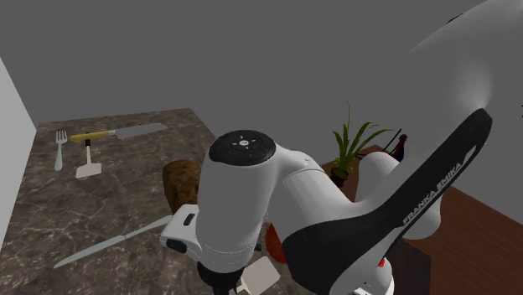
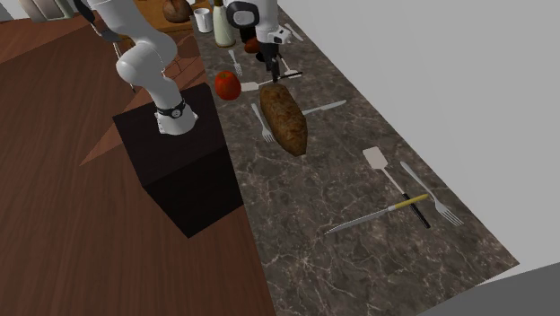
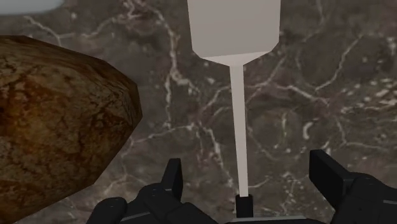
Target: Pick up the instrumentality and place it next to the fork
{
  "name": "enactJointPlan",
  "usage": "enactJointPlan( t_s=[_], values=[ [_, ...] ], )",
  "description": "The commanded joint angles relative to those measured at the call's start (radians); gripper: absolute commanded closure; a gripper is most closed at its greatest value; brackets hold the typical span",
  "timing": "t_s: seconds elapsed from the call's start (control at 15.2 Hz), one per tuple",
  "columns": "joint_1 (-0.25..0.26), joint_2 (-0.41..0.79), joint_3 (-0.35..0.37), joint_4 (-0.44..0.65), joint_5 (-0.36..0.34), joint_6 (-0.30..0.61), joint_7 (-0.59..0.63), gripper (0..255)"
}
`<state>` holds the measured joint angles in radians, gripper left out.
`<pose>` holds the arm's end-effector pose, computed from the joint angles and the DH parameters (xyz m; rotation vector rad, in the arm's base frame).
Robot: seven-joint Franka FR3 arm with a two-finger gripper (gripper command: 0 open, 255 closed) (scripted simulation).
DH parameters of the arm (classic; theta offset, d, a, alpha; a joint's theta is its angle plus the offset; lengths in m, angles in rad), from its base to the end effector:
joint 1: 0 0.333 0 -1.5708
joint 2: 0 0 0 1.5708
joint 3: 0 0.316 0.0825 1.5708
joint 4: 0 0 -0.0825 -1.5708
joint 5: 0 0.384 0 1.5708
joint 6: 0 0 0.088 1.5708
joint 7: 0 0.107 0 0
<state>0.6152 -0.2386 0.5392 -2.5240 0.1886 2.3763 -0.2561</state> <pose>0.1819 0.4095 0.3567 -2.4965 -1.8386 -0.0834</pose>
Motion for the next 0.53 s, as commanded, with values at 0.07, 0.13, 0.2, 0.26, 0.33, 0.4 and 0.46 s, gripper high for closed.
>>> enactJointPlan(
  t_s=[0.07,0.13,0.2,0.26,0.33,0.4,0.46],
  values=[
    [0.009,-0.067,-0.020,0.036,0.021,-0.100,-0.018,0],
    [0.011,-0.085,-0.027,0.049,0.026,-0.131,-0.022,0],
    [0.011,-0.085,-0.027,0.049,0.025,-0.131,-0.022,0],
    [0.011,-0.085,-0.028,0.049,0.026,-0.131,-0.022,0],
    [0.011,-0.085,-0.028,0.049,0.025,-0.131,-0.022,0],
    [0.011,-0.085,-0.028,0.049,0.025,-0.131,-0.022,0],
    [0.011,-0.085,-0.028,0.049,0.025,-0.131,-0.022,0]
  ],
)
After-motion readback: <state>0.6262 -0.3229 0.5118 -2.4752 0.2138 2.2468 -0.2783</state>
